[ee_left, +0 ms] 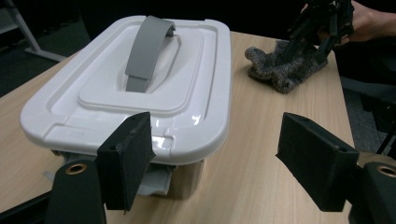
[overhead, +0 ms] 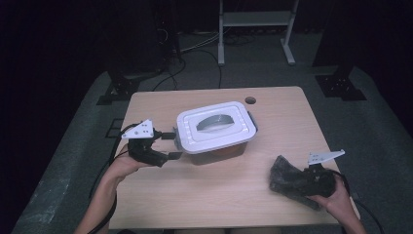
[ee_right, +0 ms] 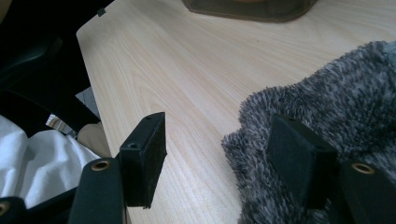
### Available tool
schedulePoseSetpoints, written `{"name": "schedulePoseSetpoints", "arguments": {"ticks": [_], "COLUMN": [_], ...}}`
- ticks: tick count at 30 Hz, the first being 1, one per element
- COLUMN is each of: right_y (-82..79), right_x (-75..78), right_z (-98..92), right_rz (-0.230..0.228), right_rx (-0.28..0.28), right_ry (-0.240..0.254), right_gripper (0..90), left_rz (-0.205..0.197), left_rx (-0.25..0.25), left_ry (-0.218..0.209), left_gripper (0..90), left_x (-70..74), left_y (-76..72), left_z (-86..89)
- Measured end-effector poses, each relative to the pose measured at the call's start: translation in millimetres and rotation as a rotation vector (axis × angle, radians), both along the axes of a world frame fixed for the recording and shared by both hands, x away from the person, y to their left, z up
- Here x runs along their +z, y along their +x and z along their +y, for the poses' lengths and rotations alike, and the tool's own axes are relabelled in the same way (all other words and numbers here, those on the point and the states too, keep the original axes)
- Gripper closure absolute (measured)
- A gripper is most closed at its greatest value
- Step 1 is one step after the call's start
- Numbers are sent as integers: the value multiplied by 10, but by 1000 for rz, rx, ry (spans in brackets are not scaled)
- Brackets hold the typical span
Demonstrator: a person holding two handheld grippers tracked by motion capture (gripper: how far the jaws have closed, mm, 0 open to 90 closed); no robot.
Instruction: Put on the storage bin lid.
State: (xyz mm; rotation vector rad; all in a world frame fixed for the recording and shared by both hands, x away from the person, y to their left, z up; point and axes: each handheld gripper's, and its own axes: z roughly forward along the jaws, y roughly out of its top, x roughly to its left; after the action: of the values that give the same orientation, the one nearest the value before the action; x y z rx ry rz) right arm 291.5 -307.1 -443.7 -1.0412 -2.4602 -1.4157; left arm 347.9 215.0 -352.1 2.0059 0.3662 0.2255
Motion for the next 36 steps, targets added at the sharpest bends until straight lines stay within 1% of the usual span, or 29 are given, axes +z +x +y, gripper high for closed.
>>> {"name": "schedulePoseSetpoints", "arguments": {"ticks": [1,6,10,11,16,22,36], "right_y": [0,2,3,3,2,2,-2], "right_x": [-1,-6,-9,-9,-11,-16,-25], "right_z": [2,3,7,8,6,6,0], "right_rz": [0,0,3,3,0,3,10], "right_rx": [0,-1,-2,-2,0,0,-2], "right_ry": [0,-1,-1,-1,-1,-1,2], "right_gripper": [358,358,358,358,358,358,358], "left_rz": [2,1,7,8,14,15,45], "left_rx": [4,10,15,14,24,27,47], "left_ry": [-8,-4,-14,-9,-13,-8,3], "left_gripper": [247,226,206,206,191,179,164], "left_x": [-21,-57,-79,-89,-143,-201,-402], "left_y": [-22,-67,-109,-115,-164,-220,-302], "left_z": [25,62,91,96,126,160,218]}}
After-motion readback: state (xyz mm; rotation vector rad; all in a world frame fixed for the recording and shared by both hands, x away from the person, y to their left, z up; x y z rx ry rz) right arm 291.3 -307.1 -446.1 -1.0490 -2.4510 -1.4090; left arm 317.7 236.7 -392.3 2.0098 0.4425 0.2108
